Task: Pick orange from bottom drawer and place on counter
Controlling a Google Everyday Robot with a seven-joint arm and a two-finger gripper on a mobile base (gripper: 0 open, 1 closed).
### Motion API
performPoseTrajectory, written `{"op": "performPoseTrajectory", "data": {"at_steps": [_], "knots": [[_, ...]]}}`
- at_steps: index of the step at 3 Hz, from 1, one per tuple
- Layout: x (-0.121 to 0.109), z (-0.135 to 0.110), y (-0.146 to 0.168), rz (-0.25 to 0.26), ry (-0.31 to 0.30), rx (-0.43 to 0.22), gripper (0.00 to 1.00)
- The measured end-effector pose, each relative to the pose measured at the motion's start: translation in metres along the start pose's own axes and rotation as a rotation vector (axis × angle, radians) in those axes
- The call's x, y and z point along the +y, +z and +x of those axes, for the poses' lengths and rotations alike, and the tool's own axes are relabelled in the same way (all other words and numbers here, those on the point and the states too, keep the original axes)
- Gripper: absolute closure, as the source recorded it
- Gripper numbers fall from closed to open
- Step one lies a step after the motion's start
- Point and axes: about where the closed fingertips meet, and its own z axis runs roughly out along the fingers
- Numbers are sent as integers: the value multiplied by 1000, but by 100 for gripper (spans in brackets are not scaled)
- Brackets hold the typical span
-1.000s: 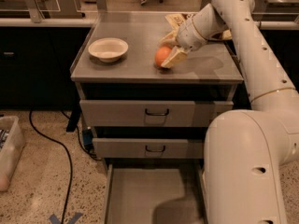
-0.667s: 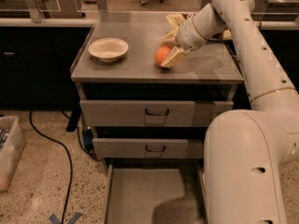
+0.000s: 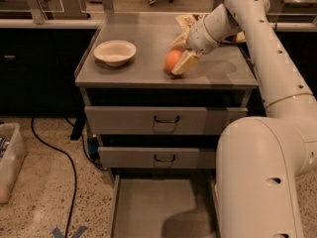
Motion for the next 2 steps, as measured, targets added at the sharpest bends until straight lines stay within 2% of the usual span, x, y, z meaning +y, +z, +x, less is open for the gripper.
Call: {"op": "performPoseTrajectory", "data": {"at_steps": [1,2], "knots": [[0,0,0,0,0,0,0],[0,0,0,0,0,0,0]]}}
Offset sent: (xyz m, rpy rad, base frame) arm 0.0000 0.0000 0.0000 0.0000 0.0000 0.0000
